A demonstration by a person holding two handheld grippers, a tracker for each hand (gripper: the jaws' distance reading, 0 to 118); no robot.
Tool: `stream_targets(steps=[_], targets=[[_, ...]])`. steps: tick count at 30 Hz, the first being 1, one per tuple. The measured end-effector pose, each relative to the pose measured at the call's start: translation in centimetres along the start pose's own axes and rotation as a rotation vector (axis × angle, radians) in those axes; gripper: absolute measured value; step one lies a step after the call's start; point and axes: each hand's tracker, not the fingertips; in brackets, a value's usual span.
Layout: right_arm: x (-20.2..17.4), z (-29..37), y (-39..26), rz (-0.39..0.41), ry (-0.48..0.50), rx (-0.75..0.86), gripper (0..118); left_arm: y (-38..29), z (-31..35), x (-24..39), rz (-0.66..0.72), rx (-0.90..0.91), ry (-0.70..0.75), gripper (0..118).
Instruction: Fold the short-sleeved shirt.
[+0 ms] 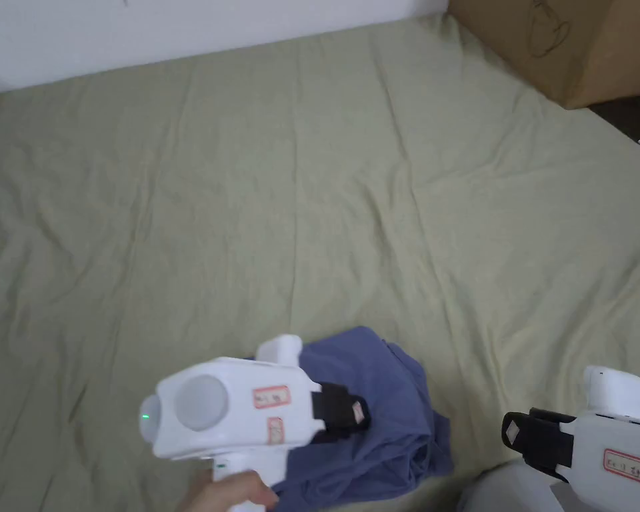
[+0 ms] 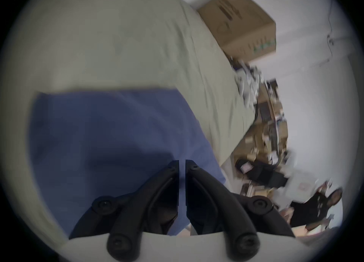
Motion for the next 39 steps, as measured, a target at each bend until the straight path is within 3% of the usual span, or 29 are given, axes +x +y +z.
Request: stream_targets(steps=[3, 5, 9, 13, 16, 17, 18, 20, 21, 23, 24, 26, 28, 32, 36, 37, 38, 39], targets=[[-0.1, 0.3, 0.2, 0.017, -0.013, 0.000, 1, -1.7, -2.6, 2.6, -0.114, -0.068, 0.020, 3], [0.0, 0.4, 0.2, 0.021, -0.022, 0.000, 1, -2.4, -2.7, 3.3, -0.053, -0.081, -0.039, 3], [-0.6, 0.2, 0.5, 0.031, -0.015, -0.010, 1, -3.4, -3.3, 3.8, -0.078, -0.157, -0.106, 3], [-3.1, -0.8, 1.1, 0.094, 0.024, -0.021, 1, -4.0, 0.5, 3.1, -0.067, -0.073, -0.092, 3], [-5.8, -2.7, 1.7, 0.198, 0.078, -0.052, 1, -4.0, 5.5, 0.7, 0.027, 0.056, -0.130, 6], [-6.9, -3.5, 1.8, 0.235, 0.081, -0.062, 1, -4.0, 7.3, -0.5, 0.063, 0.096, -0.139, 20], [-7.8, -4.4, 1.8, 0.263, 0.089, -0.069, 1, -4.1, 8.8, -1.5, 0.094, 0.129, -0.129, 44], [-8.9, -6.9, 2.0, 0.289, 0.110, -0.114, 1, -4.7, 11.1, -4.0, 0.148, 0.190, -0.103, 110], [-9.3, -8.0, 1.9, 0.299, 0.090, -0.151, 1, -4.9, 11.8, -5.3, 0.170, 0.205, -0.075, 118], [-9.2, -10.5, 1.1, 0.356, -0.016, -0.171, 1, -5.6, 13.3, -8.0, 0.237, 0.270, -0.053, 117], [-8.6, -11.2, 0.8, 0.337, -0.015, -0.173, 1, -5.8, 13.6, -9.2, 0.275, 0.270, -0.033, 117], [-6.9, -10.6, 1.0, 0.214, 0.077, -0.143, 1, -5.9, 13.2, -11.5, 0.352, 0.267, -0.055, 117], [-5.7, -10.1, 1.1, 0.155, 0.112, -0.154, 1, -5.5, 12.2, -13.0, 0.403, 0.237, -0.089, 117], [-5.0, -10.0, 1.0, 0.127, 0.121, -0.153, 1, -3.8, 7.9, -13.6, 0.448, 0.195, -0.305, 117], [-6.1, -9.8, 1.0, 0.151, 0.085, -0.147, 1, -2.0, 3.3, -12.5, 0.400, 0.113, -0.449, 114], [-6.4, -9.6, 1.0, 0.154, 0.067, -0.147, 1, -1.7, 2.6, -12.0, 0.405, 0.108, -0.407, 106], [-6.7, -9.4, 1.2, 0.160, 0.059, -0.148, 1, -1.4, 2.4, -11.8, 0.375, 0.093, -0.338, 70], [-7.3, -9.0, 1.3, 0.172, 0.043, -0.145, 1, -1.3, 2.0, -11.7, 0.353, 0.076, -0.238, 26]])
